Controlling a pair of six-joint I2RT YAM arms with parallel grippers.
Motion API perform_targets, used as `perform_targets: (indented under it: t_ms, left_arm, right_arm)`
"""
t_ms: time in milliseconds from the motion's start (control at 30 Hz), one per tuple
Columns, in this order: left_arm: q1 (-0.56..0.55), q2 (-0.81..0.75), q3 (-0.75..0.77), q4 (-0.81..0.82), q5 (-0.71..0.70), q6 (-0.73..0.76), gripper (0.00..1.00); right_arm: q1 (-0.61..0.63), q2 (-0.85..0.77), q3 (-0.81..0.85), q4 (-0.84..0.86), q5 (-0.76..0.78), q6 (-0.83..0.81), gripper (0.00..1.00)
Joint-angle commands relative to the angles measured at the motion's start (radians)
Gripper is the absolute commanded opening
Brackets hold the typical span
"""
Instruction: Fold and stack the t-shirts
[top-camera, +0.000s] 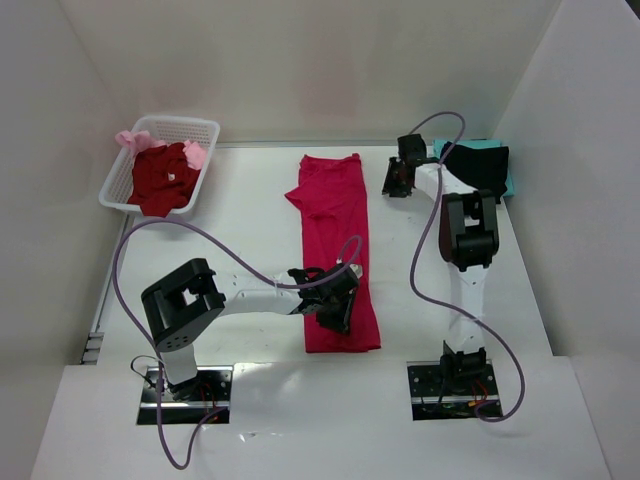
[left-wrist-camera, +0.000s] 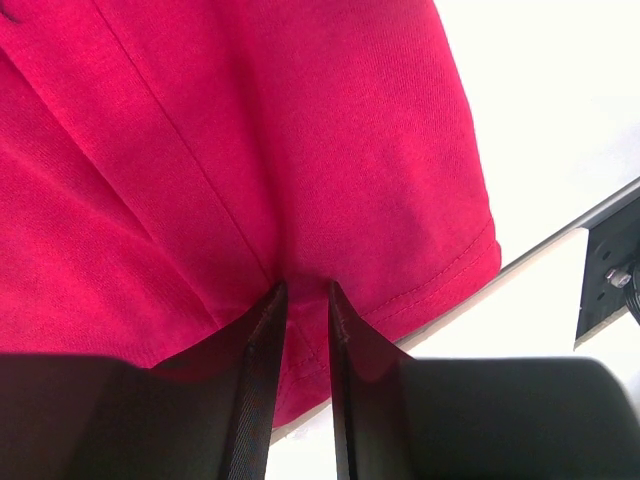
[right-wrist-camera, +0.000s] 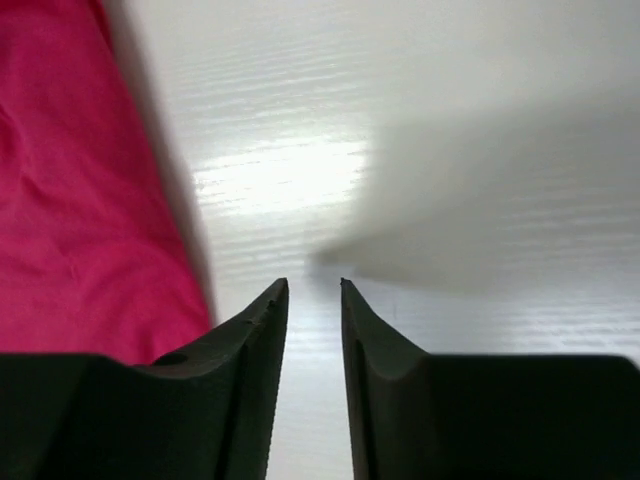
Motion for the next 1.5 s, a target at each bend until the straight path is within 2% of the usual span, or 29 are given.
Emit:
perform_targets:
  t_ms: [0,167,333,400,433,467,567,633,667,733,867,1067,1300,1467]
  left_arm:
    - [-0.023,0.049,-0.046,-0.167,-0.019,0.006,0.32]
    - [-0.023,-0.030,0.015,-0.220,-0.053,0.038,0.41]
    - [-0.023,-0.176,0.092,-0.288,-0.102,0.050,0.83]
    - [-0.012,-0.231,0.104,-0.311,-0.152,0.024,0.88]
    - [0.000,-0.294,0.104,-0.311,-0.152,0.024,0.91]
    - [0.014,-0.325,0.094,-0.311,-0.163,0.009,1.00]
    - [0.069,-0.452,0.057,-0.283,-0.175,-0.013,1.00]
    - [0.120,-0.527,0.032,-0.283,-0.186,-0.042,1.00]
    - [0.138,-0.544,0.000,-0.283,-0.186,-0.059,1.00]
    - [0.198,-0.583,-0.041,-0.293,-0.166,-0.059,1.00]
    - [0.268,-0.583,-0.092,-0.280,-0.106,-0.071,1.00]
    - [0.290,-0.528,-0.164,-0.228,0.025,-0.037,1.00]
    - [0.301,-0.498,-0.221,-0.228,0.117,-0.014,1.00]
    - [0.301,-0.498,-0.273,-0.208,0.159,-0.025,0.99]
  right_arm:
    - [-0.001,-0.154,-0.049,0.032,-0.063,-0.027,0.35]
    - [0.009,-0.350,-0.160,0.043,-0.103,-0.050,0.38]
    - [0.042,-0.559,-0.356,-0.015,-0.120,-0.050,0.53]
    - [0.042,-0.671,-0.474,-0.026,-0.140,-0.012,0.57]
    - [0.042,-0.711,-0.517,-0.026,-0.179,0.014,0.62]
    - [0.042,-0.749,-0.560,-0.026,-0.192,0.031,0.65]
    - [0.042,-0.874,-0.706,-0.026,-0.212,0.060,0.73]
    - [0.042,-0.911,-0.717,-0.075,-0.201,0.069,0.79]
    - [0.051,-0.920,-0.740,-0.090,-0.217,0.078,0.89]
    - [0.067,-0.941,-0.773,-0.091,-0.247,0.110,1.00]
    - [0.157,-0.998,-0.888,-0.057,-0.270,0.210,1.00]
    - [0.318,-1.093,-1.042,-0.031,-0.249,0.364,1.00]
    - [0.338,-1.285,-1.171,-0.130,-0.249,0.456,1.00]
    - [0.394,-1.396,-1.235,-0.175,-0.226,0.528,0.93]
